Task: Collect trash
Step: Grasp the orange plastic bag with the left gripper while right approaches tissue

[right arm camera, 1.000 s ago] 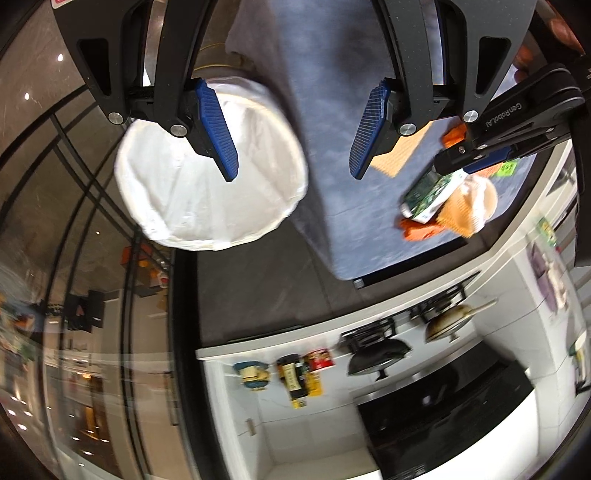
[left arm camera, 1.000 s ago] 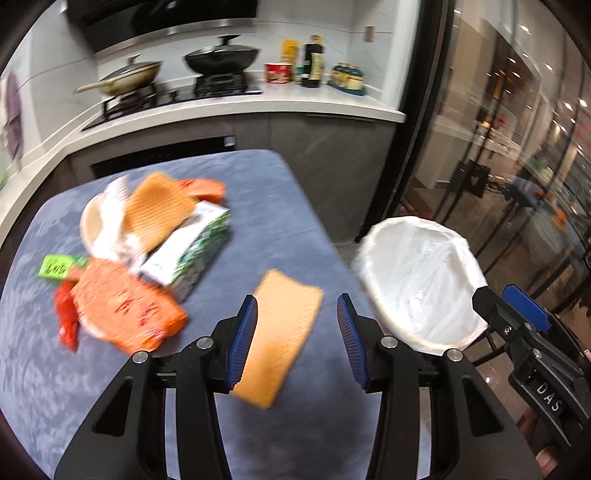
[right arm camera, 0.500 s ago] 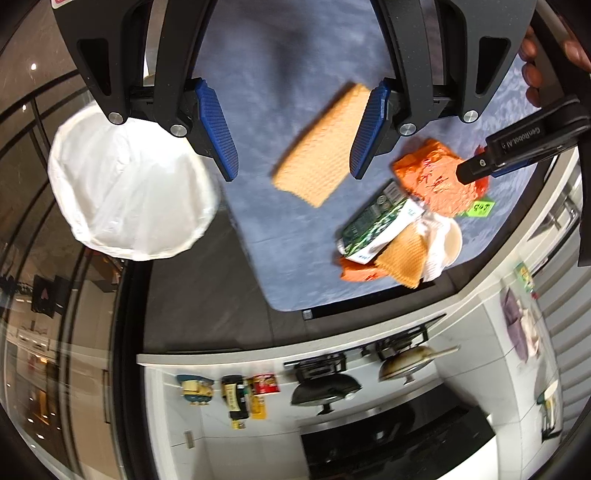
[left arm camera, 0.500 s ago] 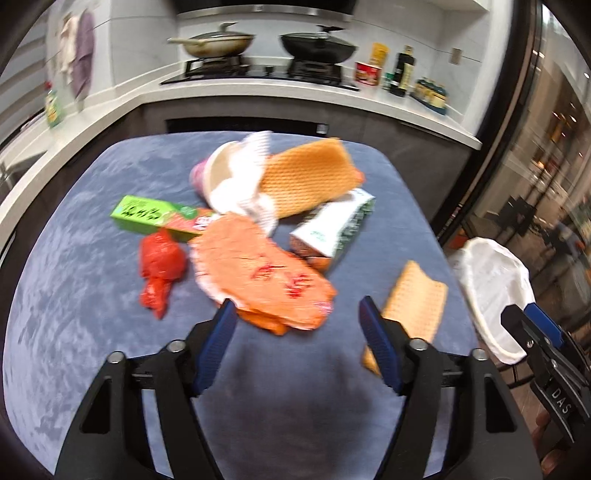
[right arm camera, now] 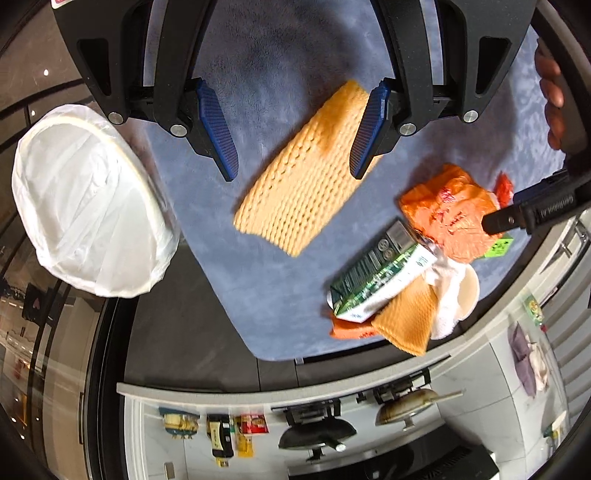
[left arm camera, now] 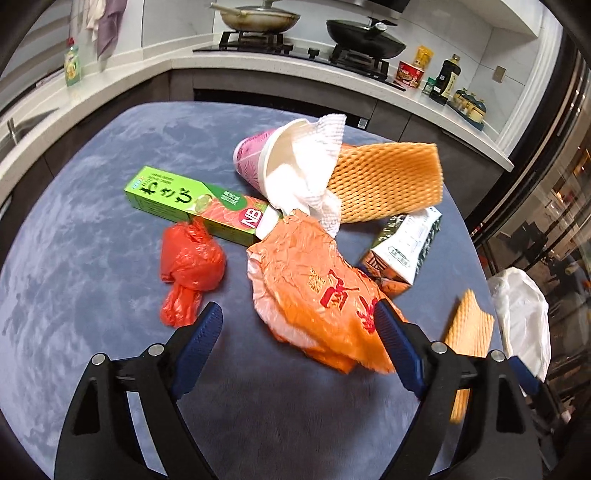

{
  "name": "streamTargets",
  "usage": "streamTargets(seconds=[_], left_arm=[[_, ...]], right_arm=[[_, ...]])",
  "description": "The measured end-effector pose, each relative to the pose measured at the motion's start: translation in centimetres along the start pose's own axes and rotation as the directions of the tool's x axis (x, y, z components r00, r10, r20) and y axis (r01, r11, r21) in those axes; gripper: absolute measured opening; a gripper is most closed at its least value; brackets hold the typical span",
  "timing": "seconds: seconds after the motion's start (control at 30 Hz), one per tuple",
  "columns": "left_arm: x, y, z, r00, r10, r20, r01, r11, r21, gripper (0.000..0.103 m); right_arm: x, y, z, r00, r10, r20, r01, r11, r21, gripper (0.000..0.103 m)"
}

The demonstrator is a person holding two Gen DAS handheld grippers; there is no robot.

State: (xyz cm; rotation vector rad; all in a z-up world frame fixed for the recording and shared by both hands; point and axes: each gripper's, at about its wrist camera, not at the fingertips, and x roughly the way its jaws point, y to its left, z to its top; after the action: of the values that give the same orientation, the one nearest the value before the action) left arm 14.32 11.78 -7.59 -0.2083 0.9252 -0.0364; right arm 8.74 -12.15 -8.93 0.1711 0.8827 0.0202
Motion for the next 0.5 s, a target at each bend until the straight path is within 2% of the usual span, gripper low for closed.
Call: streamTargets(seconds=[0.17, 0.37, 0.5], left_arm=[[1.5, 0.0, 0.6, 1.000, -0.004, -0.014, 0.004, 1.000, -0.008, 0.080], [2.6, 0.2, 1.5, 1.000, -0.001, -0.016, 0.001, 1.000, -0.008, 0.079], [3.7, 0.4, 2.1, 0.999, -0.011, -0.035, 0.011, 1.000, -0.005, 0.057]], right_arm=[[0.7, -0.1, 0.5, 1.000, -0.006, -0.009, 0.006, 1.000, 0.005, 0.061], [1.4, 1.3, 3.3, 0.999, 0.032, 0.027, -0.031, 0.999, -0.016, 0.061], [2.5, 3.2, 5.7, 0.995, 0.086, 0.053, -0.085, 0.996, -0.024, 0.061]])
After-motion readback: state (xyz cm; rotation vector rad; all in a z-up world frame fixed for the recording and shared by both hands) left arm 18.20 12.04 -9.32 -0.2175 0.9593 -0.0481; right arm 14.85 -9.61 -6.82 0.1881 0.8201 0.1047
